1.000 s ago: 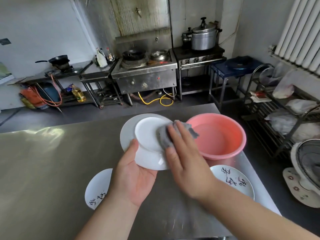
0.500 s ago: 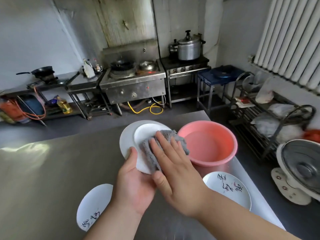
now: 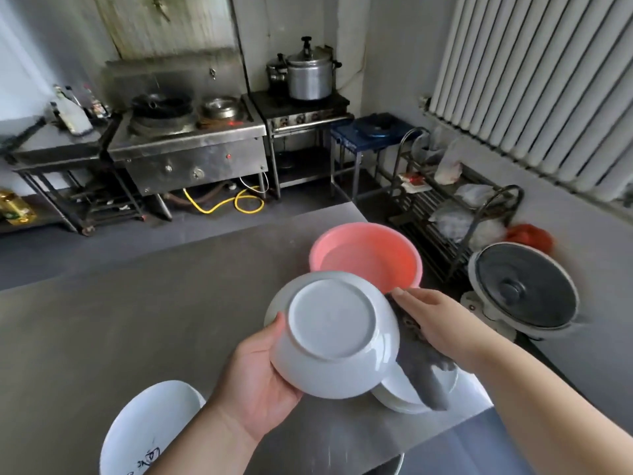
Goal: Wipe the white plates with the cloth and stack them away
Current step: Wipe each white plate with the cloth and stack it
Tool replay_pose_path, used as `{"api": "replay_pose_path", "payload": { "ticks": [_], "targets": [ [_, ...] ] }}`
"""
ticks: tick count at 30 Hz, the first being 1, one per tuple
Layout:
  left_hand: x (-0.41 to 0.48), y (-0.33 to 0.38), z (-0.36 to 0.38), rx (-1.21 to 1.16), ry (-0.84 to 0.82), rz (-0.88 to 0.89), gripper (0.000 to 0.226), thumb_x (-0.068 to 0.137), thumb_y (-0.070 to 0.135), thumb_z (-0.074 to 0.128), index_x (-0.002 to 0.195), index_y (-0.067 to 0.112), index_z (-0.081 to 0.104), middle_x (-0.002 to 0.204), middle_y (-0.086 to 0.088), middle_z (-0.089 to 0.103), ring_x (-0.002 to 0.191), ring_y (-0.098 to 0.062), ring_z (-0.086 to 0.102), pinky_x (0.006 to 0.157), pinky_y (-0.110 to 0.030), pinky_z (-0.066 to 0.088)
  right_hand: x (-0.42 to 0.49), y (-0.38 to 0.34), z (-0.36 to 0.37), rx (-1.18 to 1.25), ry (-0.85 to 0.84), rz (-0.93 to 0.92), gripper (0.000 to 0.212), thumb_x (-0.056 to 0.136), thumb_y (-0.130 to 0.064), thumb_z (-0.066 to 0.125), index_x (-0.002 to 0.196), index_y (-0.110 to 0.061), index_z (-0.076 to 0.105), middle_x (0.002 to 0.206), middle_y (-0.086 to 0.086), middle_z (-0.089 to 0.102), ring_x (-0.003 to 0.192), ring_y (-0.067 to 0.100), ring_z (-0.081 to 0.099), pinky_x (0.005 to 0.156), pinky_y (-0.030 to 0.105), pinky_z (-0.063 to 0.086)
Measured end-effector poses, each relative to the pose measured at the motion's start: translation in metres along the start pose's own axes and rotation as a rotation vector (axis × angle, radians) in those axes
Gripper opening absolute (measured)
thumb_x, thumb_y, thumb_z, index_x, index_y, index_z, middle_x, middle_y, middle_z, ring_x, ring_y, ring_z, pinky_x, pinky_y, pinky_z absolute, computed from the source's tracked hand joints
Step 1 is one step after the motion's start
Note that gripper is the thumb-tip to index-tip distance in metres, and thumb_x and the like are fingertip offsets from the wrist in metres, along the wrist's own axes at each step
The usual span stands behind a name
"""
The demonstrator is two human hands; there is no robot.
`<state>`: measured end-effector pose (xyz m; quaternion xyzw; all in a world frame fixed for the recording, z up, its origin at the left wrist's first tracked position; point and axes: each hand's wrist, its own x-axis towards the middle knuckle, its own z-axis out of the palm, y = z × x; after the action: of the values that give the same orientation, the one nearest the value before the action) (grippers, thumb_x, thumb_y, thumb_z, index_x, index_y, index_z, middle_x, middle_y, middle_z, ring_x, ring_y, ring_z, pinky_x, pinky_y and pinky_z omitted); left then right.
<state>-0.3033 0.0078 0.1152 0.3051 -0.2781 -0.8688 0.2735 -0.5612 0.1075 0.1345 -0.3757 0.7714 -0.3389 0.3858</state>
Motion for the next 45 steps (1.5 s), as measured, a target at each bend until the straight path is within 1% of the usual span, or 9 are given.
{"api": "replay_pose_path", "payload": {
  "ticks": [4, 13, 17, 20, 23, 26, 31, 36, 45],
  "targets": [
    [0.029, -0.024, 0.003, 0.120, 0.010, -0.141, 0.040, 0.103, 0.036, 0.049, 0.130, 0.021, 0.074, 0.137, -0.011, 0.069, 0.124, -0.027, 0.068, 0.090, -0.040, 0.060, -0.020, 0.043, -0.012, -0.022, -0.060, 0.208, 0.025, 0.097, -0.073, 0.049, 0.108, -0.065, 0.069, 0.102, -0.026, 0.077, 0.094, -0.003, 0.074, 0.100, 0.033, 0.052],
    [0.086, -0.076, 0.048, 0.573, -0.015, -0.251, 0.029, 0.109, 0.028, 0.055, 0.136, 0.025, 0.064, 0.122, -0.002, 0.077, 0.120, -0.028, 0.068, 0.110, -0.054, 0.049, -0.030, 0.125, -0.042, 0.206, 0.066, 0.506, 0.046, 0.088, -0.076, 0.059, 0.109, -0.041, 0.079, 0.103, 0.002, 0.081, 0.101, 0.026, 0.077, 0.105, 0.047, 0.054],
    [0.108, -0.089, 0.074, 0.640, -0.042, -0.214, 0.055, 0.106, 0.067, 0.031, 0.138, 0.035, 0.064, 0.130, 0.011, 0.073, 0.124, -0.012, 0.066, 0.109, -0.038, 0.047, -0.013, 0.139, -0.071, 0.252, 0.123, 0.486, 0.060, 0.081, -0.089, 0.047, 0.104, -0.044, 0.078, 0.099, 0.000, 0.081, 0.097, 0.023, 0.078, 0.100, 0.043, 0.056],
    [0.127, -0.101, 0.075, 0.524, -0.021, -0.228, 0.081, 0.100, 0.076, 0.023, 0.151, 0.021, 0.053, 0.149, 0.002, 0.059, 0.129, -0.006, 0.059, 0.099, -0.026, 0.044, 0.002, 0.145, -0.081, 0.135, 0.136, 0.340, 0.043, 0.091, -0.078, 0.048, 0.099, -0.044, 0.074, 0.087, -0.008, 0.079, 0.086, 0.014, 0.077, 0.094, 0.043, 0.057],
    [0.139, -0.123, 0.069, 0.577, 0.060, -0.182, 0.059, 0.106, 0.060, 0.041, 0.152, 0.025, 0.052, 0.153, 0.004, 0.057, 0.136, -0.007, 0.055, 0.109, -0.030, 0.045, 0.018, 0.155, -0.085, 0.026, 0.103, 0.230, 0.008, 0.095, -0.043, 0.062, 0.103, -0.044, 0.063, 0.083, -0.007, 0.076, 0.063, 0.015, 0.070, 0.066, 0.041, 0.061],
    [0.146, -0.146, 0.054, 0.762, 0.220, -0.077, 0.052, 0.111, 0.027, 0.049, 0.161, 0.032, 0.037, 0.158, 0.010, 0.047, 0.146, -0.014, 0.043, 0.126, -0.042, 0.029, 0.034, 0.170, -0.079, -0.033, 0.014, 0.228, 0.043, 0.093, -0.035, 0.065, 0.128, -0.048, 0.046, 0.091, -0.010, 0.072, 0.060, 0.008, 0.068, 0.044, 0.021, 0.048],
    [0.152, -0.176, 0.039, 0.923, 0.315, -0.014, 0.043, 0.108, 0.008, 0.049, 0.143, 0.034, 0.045, 0.137, 0.012, 0.057, 0.128, -0.006, 0.052, 0.086, -0.007, 0.041, 0.062, 0.196, -0.061, -0.203, -0.061, 0.193, 0.032, 0.091, -0.039, 0.067, 0.121, -0.035, 0.054, 0.092, -0.017, 0.066, 0.081, 0.002, 0.063, 0.061, 0.019, 0.047],
    [0.164, -0.190, 0.028, 1.022, 0.373, 0.006, 0.060, 0.104, 0.004, 0.054, 0.157, 0.025, 0.034, 0.153, 0.010, 0.041, 0.141, -0.012, 0.037, 0.116, -0.028, 0.030, 0.074, 0.208, -0.049, -0.368, -0.085, 0.141, 0.035, 0.096, -0.042, 0.062, 0.127, -0.040, 0.047, 0.086, -0.022, 0.065, 0.077, -0.005, 0.059, 0.061, 0.019, 0.043],
    [0.167, -0.200, 0.011, 1.084, 0.372, -0.059, 0.068, 0.087, 0.027, 0.056, 0.146, 0.052, 0.033, 0.137, 0.015, 0.056, 0.125, -0.014, 0.054, 0.099, -0.035, 0.044, 0.075, 0.212, -0.054, -0.644, -0.086, 0.042, 0.023, 0.096, -0.047, 0.050, 0.115, -0.035, 0.049, 0.078, -0.011, 0.070, 0.063, 0.012, 0.067, 0.066, 0.036, 0.061]
  ]
}}
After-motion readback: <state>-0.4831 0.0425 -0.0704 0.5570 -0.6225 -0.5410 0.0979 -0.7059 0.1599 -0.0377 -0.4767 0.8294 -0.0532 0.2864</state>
